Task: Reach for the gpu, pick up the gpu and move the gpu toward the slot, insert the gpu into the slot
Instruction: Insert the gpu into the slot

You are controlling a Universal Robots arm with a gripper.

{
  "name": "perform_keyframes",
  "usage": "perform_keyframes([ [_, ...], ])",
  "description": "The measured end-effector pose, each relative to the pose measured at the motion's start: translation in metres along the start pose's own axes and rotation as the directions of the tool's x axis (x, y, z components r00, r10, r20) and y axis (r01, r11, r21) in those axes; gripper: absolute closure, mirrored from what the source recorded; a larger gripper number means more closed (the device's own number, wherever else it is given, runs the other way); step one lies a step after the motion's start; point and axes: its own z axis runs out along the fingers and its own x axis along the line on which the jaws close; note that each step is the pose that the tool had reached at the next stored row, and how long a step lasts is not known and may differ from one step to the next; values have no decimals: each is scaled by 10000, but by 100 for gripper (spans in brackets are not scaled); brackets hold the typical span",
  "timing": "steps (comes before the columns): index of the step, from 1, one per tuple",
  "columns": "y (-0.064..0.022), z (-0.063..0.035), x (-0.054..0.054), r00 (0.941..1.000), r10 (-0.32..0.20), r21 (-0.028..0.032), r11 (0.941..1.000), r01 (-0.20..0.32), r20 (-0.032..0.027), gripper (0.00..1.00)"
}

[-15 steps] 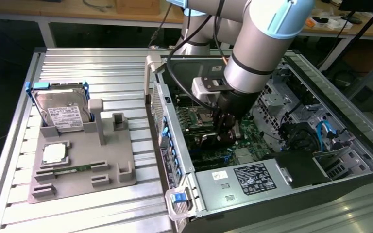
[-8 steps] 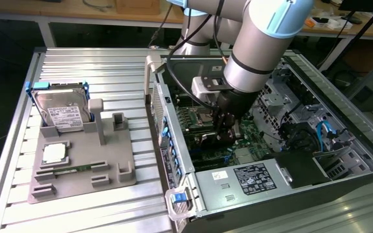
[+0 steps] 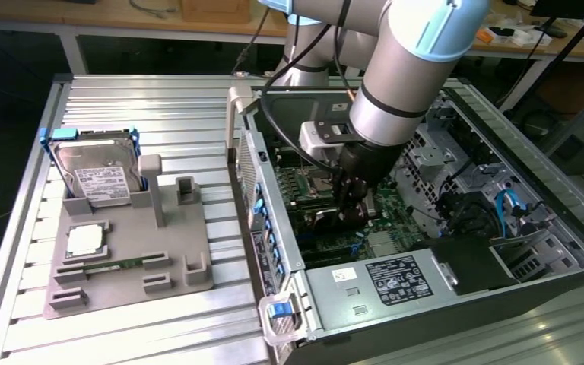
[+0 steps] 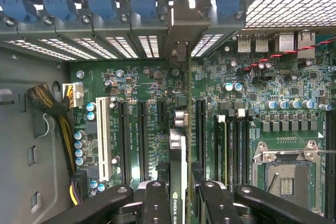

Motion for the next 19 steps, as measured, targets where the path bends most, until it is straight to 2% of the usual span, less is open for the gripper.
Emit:
perform_keyframes([
  [19, 0, -20, -6, 10000, 0, 3, 10000, 0, 4, 73],
])
